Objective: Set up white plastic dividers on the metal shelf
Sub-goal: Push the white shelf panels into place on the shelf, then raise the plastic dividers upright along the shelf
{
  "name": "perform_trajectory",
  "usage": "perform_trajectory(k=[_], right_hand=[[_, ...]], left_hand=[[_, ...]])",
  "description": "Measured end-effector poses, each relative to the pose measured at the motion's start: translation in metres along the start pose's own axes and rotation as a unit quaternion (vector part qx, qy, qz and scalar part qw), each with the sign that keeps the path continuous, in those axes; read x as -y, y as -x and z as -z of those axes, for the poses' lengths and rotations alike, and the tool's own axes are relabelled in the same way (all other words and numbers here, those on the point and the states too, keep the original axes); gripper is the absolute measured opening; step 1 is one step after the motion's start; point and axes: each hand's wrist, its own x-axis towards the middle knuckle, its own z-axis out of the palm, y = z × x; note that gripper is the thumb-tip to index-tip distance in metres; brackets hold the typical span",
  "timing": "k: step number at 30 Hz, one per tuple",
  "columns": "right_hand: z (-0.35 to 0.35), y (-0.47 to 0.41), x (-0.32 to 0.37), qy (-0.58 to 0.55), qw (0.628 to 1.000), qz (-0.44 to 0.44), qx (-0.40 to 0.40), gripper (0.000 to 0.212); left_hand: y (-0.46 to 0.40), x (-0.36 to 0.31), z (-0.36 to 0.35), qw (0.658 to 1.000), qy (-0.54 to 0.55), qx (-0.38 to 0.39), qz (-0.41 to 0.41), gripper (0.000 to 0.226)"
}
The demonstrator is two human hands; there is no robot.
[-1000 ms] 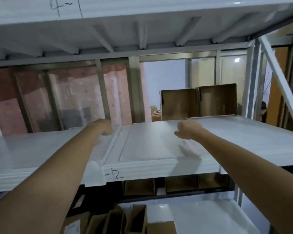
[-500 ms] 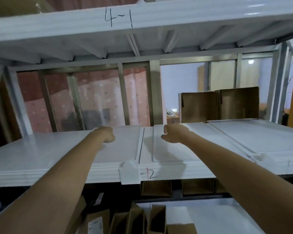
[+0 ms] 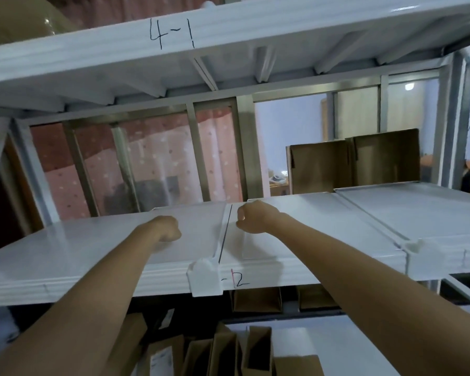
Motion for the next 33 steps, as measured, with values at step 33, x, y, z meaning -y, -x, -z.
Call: perform_trajectory(k=[33], right_hand=[[-0.024,-0.036,0.111,0.007,0.981,-0.19,0.031,0.029]], left_hand=[[-0.019,0.142,-0.034,0.957,0.265,-0.084,0.078,0.046]])
